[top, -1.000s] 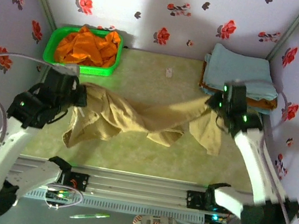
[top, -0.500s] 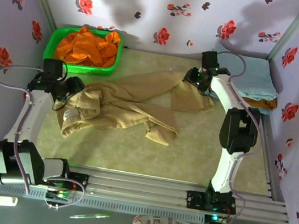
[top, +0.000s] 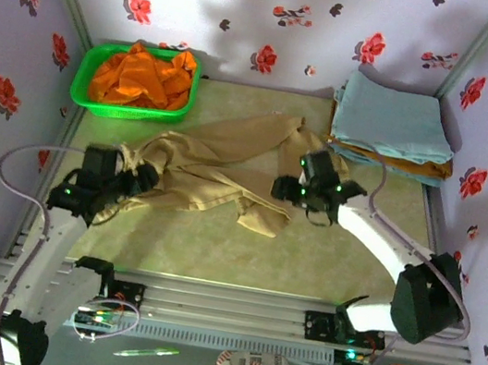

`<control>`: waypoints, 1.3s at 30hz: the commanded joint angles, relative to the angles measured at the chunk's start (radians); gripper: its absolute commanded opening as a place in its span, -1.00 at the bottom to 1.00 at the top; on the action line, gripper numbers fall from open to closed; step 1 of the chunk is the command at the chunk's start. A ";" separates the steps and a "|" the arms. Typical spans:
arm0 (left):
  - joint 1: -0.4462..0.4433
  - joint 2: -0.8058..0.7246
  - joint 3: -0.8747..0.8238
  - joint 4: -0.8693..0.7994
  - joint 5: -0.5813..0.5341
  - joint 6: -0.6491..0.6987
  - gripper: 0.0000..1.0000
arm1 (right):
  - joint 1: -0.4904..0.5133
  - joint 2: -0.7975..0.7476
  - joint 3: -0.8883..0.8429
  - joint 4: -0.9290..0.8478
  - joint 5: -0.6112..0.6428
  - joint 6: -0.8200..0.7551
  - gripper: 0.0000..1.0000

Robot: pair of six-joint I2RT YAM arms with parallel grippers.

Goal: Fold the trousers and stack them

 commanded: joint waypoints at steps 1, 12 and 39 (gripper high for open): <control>-0.035 -0.013 -0.118 -0.009 -0.085 -0.093 0.83 | 0.049 -0.055 -0.124 0.057 -0.012 0.094 0.42; -0.031 0.261 -0.229 0.367 -0.109 -0.078 0.70 | 0.102 0.086 -0.157 0.187 -0.062 0.137 -0.27; 0.029 -0.050 0.085 0.030 -0.047 0.006 -1.00 | -0.337 -0.348 0.275 -0.346 0.380 -0.165 -1.00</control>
